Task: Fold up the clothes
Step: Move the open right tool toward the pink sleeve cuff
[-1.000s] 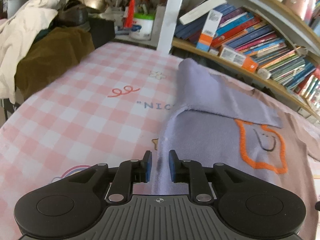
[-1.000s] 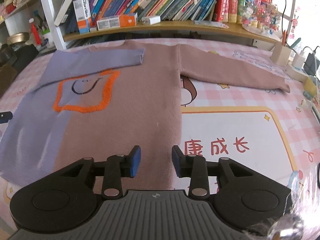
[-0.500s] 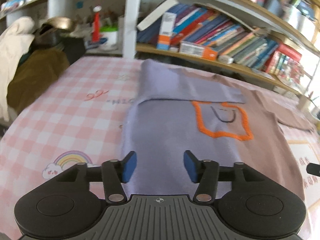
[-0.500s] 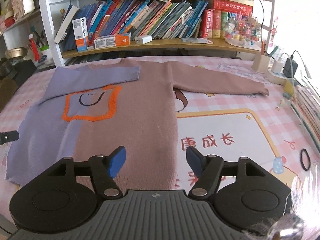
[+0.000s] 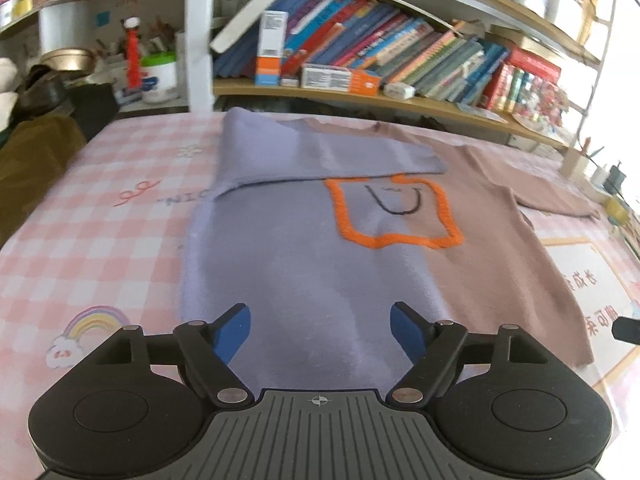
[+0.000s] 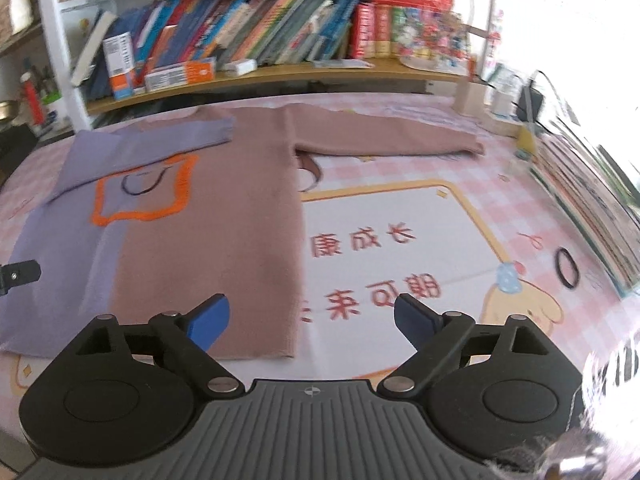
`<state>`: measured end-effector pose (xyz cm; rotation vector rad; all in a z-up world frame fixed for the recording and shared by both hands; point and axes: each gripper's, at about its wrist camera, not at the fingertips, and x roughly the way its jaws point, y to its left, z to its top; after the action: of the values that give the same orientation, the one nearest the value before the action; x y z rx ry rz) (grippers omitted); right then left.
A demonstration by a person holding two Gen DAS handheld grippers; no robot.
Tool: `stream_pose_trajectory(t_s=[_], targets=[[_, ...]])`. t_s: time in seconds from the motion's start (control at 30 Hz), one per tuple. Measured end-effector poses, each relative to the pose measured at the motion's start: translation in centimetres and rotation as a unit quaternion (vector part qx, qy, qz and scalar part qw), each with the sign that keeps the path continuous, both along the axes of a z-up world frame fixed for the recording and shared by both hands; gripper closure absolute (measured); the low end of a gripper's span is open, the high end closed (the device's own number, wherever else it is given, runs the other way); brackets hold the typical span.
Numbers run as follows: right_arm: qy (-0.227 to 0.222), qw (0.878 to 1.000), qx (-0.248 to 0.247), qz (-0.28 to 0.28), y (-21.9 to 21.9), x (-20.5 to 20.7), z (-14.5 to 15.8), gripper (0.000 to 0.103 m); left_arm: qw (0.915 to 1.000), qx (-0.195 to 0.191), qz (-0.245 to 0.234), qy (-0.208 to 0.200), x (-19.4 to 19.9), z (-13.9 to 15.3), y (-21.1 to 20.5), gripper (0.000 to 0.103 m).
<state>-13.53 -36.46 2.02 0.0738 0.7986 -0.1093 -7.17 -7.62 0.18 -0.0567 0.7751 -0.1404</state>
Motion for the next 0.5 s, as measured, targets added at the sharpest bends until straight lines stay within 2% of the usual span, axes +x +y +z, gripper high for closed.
stream_pose_trajectory(t_s=[0.17,0.5], targets=[[0.005,1.0,0.0,-0.022,-1.1,0.1,-0.1,0.013,1.0,-0.001,-0.005,0.0,0.6,-0.1,-0.9,0.019],[0.006,1.0,0.001,-0.023,-3.3,2.2,-0.4,0.012,0.9997,-0.004,0.023,0.009,2.2,-0.4,-2.0,0.018]])
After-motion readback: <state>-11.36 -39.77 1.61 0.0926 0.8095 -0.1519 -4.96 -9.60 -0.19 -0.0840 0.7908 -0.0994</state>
